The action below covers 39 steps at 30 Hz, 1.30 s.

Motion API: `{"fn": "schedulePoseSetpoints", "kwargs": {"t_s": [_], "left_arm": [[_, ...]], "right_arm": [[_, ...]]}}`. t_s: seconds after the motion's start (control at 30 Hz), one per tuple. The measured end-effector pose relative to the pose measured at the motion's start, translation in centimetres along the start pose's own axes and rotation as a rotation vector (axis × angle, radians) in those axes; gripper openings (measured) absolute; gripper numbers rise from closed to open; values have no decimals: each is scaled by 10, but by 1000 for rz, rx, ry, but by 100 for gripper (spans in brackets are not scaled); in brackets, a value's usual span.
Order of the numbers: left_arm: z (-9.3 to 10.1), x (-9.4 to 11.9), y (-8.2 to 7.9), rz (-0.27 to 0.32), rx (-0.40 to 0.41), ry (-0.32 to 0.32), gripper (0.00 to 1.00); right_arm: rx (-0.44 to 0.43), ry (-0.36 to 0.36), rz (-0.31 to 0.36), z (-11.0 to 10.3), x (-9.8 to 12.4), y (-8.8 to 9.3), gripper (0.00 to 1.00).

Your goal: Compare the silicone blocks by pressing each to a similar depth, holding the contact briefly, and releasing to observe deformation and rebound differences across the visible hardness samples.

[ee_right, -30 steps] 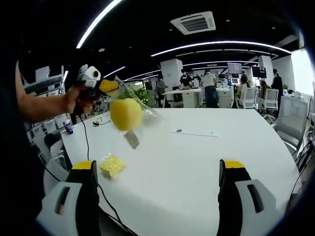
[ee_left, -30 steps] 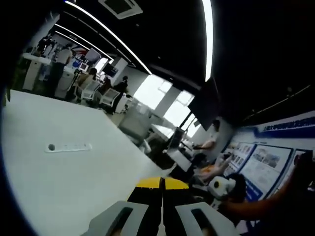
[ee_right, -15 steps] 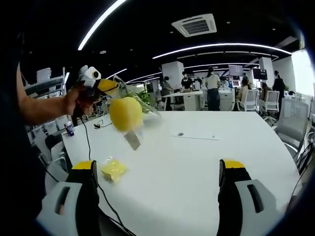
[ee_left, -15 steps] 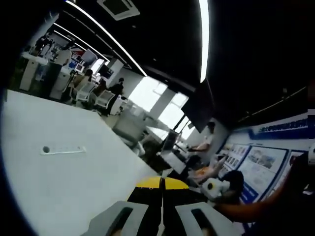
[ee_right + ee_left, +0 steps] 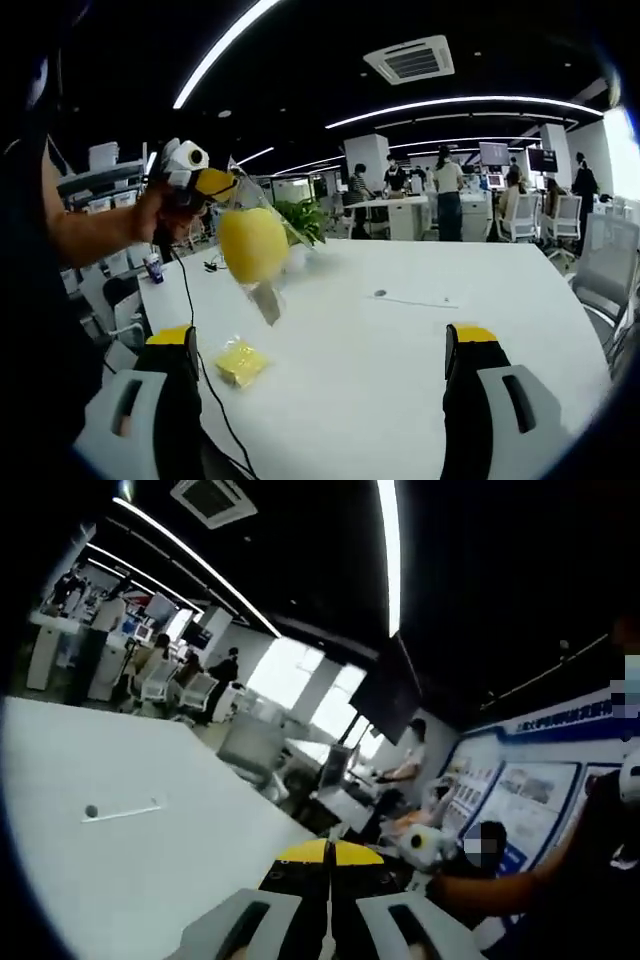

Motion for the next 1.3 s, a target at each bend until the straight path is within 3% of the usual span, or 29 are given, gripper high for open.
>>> {"fn": "schedulePoseSetpoints", "kwargs": {"t_s": [0.27, 0.4, 0.53, 0.6, 0.7, 0.93, 1.07, 1.2, 1.3], "left_arm": [[21, 6, -14, -5, -50, 24, 0], [29, 8, -19, -8, -43, 34, 0], [36, 9, -18, -25, -46, 33, 0], [40, 11, -19, -28, -53, 34, 0], [44, 14, -21, -27, -47, 42, 0], [57, 16, -26, -14, -43, 71, 0], [65, 17, -29, -17, -47, 89, 0], [71, 15, -31, -16, -47, 104, 0], [76, 13, -33, -17, -51, 116, 0]], "right_arm": [[-13, -58, 56, -11, -6, -31, 96], [20, -97, 70, -21, -10, -42, 96], [44, -162, 71, -37, -13, -49, 96], [32, -235, 85, -50, -12, -53, 96], [47, -266, 130, -60, -12, -60, 96], [-11, -367, 137, -78, -15, -61, 96], [-24, -368, 116, -76, -21, -55, 96], [-53, -388, 166, -79, -18, -67, 96], [-49, -404, 166, -83, -18, -71, 96]]}}
Point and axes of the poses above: the point that each gripper's makers call its tool centre point, and the gripper's own axes: x roughly backward along the fingers, z roughly to its right, y roughly out of its underside, the point moved 2 cm from there along x, roughly backward along the fingers, and after that the axes turned 13 degrees about y, right-handed, at the moved point
